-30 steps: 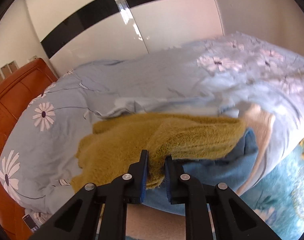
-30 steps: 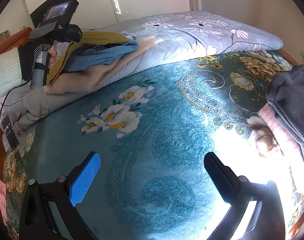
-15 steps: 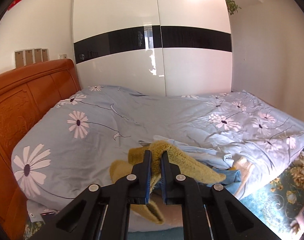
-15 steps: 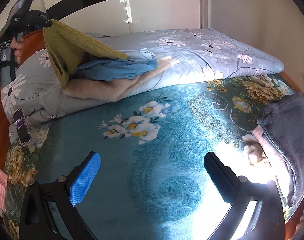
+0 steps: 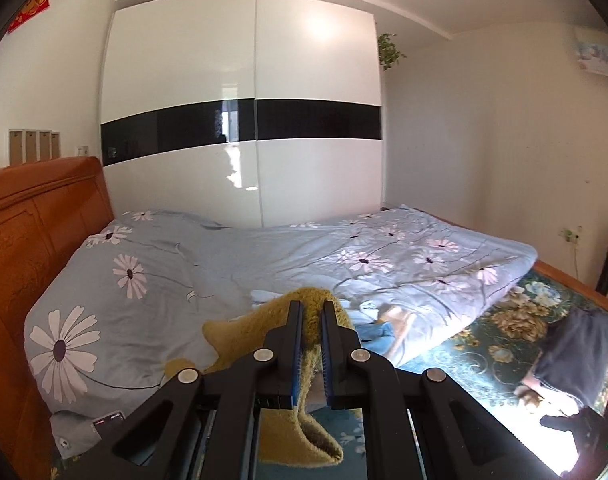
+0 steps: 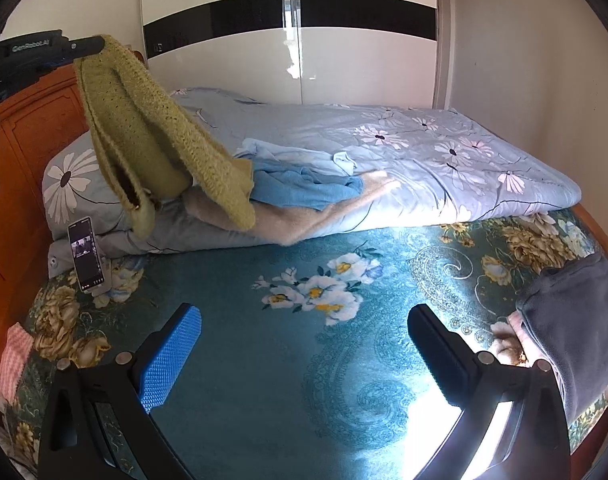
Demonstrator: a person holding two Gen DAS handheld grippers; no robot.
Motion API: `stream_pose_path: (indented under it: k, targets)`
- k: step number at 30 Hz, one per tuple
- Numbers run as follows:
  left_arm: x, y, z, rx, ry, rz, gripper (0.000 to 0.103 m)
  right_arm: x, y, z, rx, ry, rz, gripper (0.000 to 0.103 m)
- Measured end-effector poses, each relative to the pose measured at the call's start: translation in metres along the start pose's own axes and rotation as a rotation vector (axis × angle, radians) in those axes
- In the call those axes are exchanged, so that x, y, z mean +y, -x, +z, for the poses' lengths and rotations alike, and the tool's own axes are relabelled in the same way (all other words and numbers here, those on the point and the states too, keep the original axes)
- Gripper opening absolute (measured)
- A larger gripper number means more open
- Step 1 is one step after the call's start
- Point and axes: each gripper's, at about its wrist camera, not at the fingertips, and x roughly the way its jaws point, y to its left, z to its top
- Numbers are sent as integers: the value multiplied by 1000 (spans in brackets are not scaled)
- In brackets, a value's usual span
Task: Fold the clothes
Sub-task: 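Lift the mustard sweater off the stack with the left gripper and grasp its hem with the right gripper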
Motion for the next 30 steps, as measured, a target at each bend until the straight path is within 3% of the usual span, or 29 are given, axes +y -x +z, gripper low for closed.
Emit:
stream_pose_path:
  k: [5, 9, 13, 18, 22, 26, 30]
  targets:
    - [-20, 20, 8, -21, -17, -145, 9, -7, 16, 6, -27, -20, -21, 103]
    - [-33, 3, -17, 95, 31, -261, 8, -15, 19, 6, -20, -33, -26, 103]
    - [-47, -29, -64, 193, -16, -238, 4, -18, 10, -1, 22, -28, -28, 103]
    - [-45, -79, -133, 430, 51, -204, 4, -19, -6, -17, 98, 9, -42, 103]
    - [-21, -76, -180, 533, 142, -157, 6, -23, -22, -31, 173, 52, -51, 103]
    - [25, -71, -235, 625, 286, -12, 7, -28, -42, -39, 262, 6, 23, 103]
    - [74, -72, -297, 745, 470, 120, 16, -10, -68, -50, 365, -37, 113, 103]
